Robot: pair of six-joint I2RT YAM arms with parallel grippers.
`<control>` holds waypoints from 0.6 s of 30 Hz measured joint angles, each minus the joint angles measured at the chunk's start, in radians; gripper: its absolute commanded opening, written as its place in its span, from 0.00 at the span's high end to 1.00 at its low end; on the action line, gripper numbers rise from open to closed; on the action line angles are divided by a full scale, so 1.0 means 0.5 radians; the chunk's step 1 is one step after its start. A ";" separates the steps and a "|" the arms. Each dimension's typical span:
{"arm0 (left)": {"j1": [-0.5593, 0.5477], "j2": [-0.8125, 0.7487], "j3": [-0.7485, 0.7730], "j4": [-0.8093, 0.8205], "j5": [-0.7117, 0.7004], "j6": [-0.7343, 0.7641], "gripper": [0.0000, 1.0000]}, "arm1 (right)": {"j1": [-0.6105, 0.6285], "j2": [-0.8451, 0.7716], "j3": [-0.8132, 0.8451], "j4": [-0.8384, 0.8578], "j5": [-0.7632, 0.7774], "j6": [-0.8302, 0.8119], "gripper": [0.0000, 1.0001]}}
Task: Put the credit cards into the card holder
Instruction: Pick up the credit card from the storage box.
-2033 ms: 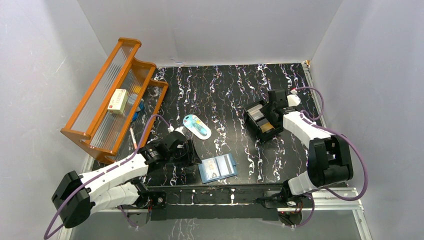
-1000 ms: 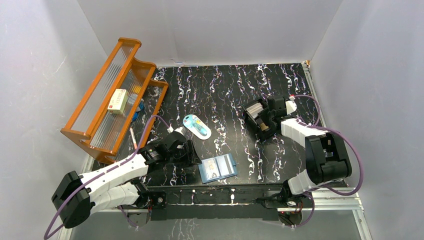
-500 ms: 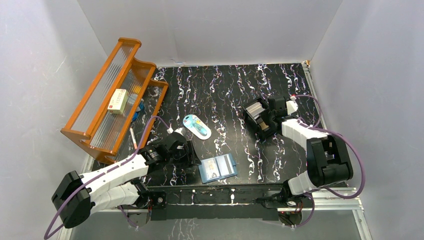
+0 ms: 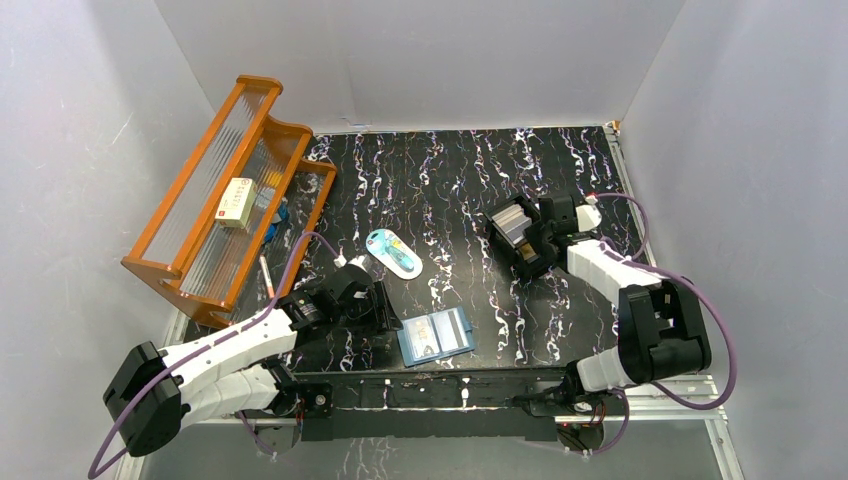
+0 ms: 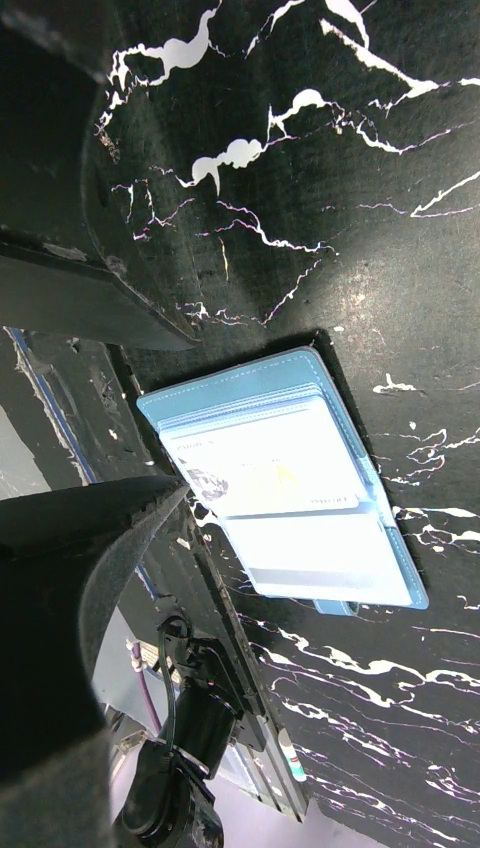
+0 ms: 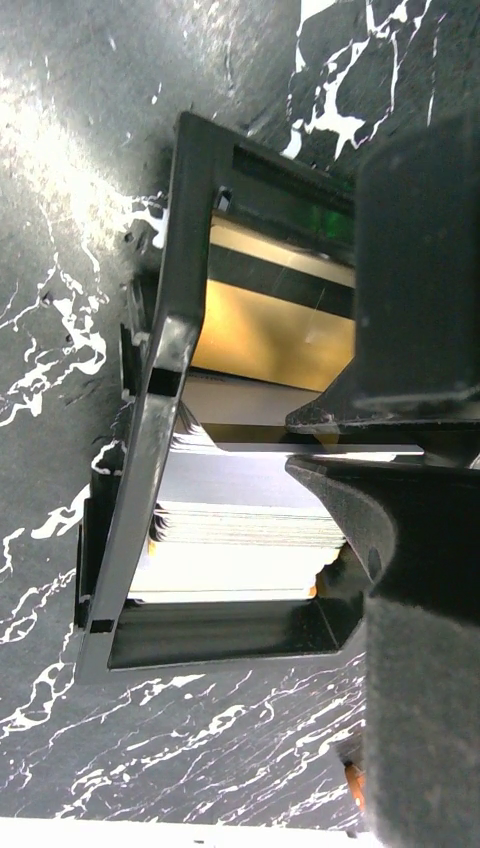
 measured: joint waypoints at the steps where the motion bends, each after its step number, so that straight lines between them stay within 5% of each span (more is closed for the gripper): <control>1: 0.000 0.000 0.000 0.000 0.000 0.000 0.52 | 0.000 -0.010 0.000 -0.021 -0.002 0.001 0.90; 8: 0.000 0.001 0.000 0.000 0.000 0.001 0.52 | -0.002 -0.137 -0.001 -0.153 -0.008 0.002 1.00; 18: 0.000 0.025 0.000 0.000 0.003 0.002 0.52 | -0.002 -0.414 -0.001 -0.233 -0.040 -0.008 1.00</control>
